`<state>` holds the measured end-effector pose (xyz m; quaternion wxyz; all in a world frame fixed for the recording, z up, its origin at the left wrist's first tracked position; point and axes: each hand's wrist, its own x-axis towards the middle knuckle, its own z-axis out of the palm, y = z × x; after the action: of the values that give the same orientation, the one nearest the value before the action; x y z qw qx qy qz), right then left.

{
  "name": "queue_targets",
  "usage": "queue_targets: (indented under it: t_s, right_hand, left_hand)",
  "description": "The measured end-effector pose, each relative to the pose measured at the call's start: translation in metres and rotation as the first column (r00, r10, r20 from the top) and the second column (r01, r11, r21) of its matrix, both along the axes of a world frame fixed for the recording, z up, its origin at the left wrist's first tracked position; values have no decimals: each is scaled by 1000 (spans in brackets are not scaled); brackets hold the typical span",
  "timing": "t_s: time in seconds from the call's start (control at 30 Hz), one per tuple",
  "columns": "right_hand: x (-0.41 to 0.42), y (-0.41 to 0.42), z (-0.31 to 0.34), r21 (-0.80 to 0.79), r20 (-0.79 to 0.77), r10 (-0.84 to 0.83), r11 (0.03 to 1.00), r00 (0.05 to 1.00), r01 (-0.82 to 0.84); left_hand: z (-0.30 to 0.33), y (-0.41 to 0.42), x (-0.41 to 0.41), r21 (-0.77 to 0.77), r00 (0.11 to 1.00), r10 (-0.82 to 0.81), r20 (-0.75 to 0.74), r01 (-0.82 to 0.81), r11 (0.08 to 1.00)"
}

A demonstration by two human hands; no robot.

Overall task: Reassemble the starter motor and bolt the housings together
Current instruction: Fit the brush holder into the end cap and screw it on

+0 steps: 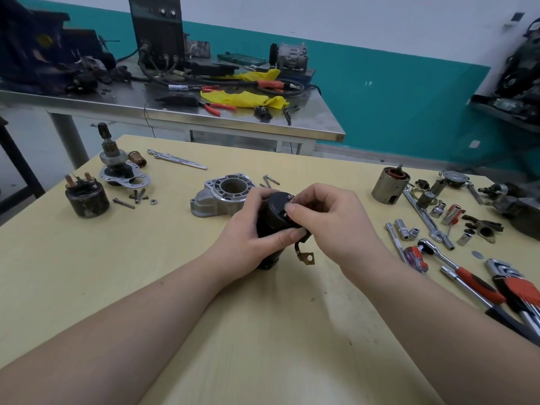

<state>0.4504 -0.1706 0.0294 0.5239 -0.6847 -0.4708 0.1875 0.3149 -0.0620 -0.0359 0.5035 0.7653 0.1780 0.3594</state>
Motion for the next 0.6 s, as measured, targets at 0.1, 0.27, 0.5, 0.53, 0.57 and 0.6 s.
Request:
queue_targets:
  t_s: [0.1,0.27,0.5,0.53,0.57,0.6]
  right_hand:
    - [0,-2,-1,18,-38,27,999,999,-27]
    - [2,-3,-2,19,-55,71,997,996,-70]
    - [0,-2,-4,45,-63,38,998,997,-35]
    - [-1,-2,-4,49,-74,30,998,997,-26]
    - [-1,-2,-4,51,-88,22,999,996,-17]
    - [-2,-2,-4,53,-99,17,999,995,-12]
  left_hand:
    - [-1,1,0,3,1000,1,1,-1,1000]
    - [0,0,1,-1,1000,4,3,-4,1000]
    - [0,-1,1,-7,1000,5,5,-5,1000]
    - [0,-1,0,-5,1000,6,2,-6,1000]
    - [0,-1,0,-5,1000,10,0,-10,1000]
    - [0,-1,0,-5,1000,13,-1,-13,1000]
